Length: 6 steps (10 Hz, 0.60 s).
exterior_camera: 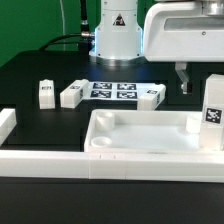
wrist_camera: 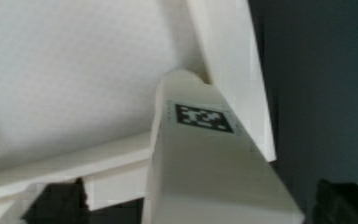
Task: Assemble desk
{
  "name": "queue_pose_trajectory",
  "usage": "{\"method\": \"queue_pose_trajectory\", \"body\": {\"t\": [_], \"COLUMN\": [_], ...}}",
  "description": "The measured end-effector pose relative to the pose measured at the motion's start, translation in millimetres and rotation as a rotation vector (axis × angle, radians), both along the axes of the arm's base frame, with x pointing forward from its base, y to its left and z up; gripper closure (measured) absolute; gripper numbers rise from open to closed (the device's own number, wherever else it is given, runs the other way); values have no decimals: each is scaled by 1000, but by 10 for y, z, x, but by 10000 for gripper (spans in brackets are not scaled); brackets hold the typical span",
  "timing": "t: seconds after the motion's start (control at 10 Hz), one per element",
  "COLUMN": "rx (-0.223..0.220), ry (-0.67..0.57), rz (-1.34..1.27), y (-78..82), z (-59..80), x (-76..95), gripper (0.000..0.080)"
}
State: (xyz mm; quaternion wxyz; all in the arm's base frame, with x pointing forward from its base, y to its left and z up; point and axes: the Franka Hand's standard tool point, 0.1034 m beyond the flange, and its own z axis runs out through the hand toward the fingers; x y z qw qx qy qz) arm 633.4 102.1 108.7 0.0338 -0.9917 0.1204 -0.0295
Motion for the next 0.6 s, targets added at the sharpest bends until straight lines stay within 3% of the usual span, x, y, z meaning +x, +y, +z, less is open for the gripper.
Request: {"method": "queue_pose_trajectory", "body": {"t": [0.4, 0.6], "rx": [-19, -66], "ry": [-16, -26], "rz": [275, 495], "y": [-12, -3], "z": [-6, 2], "x": [-1, 2], "gripper": [151, 151]}}
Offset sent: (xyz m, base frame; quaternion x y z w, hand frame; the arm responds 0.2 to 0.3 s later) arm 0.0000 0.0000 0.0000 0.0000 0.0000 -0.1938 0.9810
